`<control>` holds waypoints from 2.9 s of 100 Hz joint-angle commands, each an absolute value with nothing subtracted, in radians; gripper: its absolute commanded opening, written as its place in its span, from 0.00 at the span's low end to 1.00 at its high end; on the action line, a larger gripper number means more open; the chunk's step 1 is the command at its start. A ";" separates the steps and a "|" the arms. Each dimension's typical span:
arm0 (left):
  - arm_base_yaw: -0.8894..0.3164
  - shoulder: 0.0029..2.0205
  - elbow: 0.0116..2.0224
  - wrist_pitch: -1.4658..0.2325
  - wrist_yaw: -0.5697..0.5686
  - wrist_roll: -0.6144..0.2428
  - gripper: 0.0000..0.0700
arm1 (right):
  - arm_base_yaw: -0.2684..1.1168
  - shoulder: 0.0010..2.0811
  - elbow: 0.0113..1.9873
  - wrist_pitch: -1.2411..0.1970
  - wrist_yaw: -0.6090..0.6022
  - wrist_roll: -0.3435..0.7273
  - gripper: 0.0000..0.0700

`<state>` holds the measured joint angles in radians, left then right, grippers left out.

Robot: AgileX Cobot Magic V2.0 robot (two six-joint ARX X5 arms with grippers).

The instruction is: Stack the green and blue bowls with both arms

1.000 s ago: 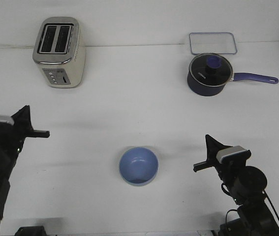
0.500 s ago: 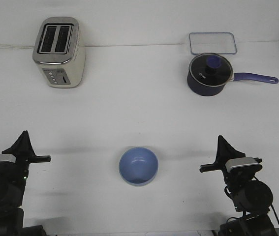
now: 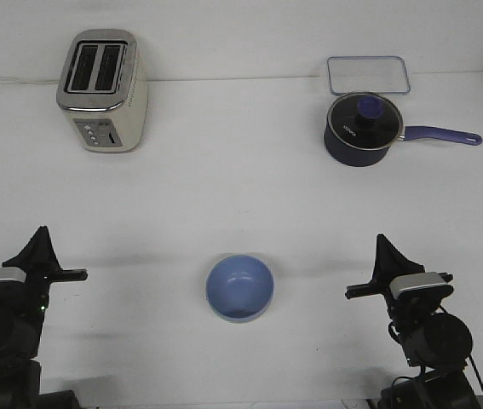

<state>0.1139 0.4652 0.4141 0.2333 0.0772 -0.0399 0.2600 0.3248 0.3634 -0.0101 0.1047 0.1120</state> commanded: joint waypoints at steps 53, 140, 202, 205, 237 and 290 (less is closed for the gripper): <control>-0.005 0.098 0.085 0.213 0.084 0.006 0.02 | 0.262 0.328 0.366 0.001 0.105 0.108 0.00; -0.008 0.009 0.014 0.158 0.045 -0.035 0.02 | 0.262 0.328 0.366 0.001 0.105 0.108 0.00; -0.008 0.009 0.014 0.158 0.045 -0.035 0.02 | 0.173 0.190 0.238 -0.001 0.036 -0.163 0.00; -0.008 0.009 0.014 0.158 0.045 -0.035 0.02 | 0.162 0.164 0.216 -0.002 0.027 -0.181 0.00; -0.008 0.009 0.014 0.159 0.045 -0.035 0.02 | 0.038 0.001 0.020 0.011 0.023 -0.239 0.00; -0.008 0.009 0.014 0.158 0.045 -0.035 0.02 | 0.040 0.001 0.013 0.019 0.026 -0.236 0.00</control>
<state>-0.0090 0.0074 0.0334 0.1478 0.0494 -0.0284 0.0391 0.0013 0.0147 0.0074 0.0257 -0.2317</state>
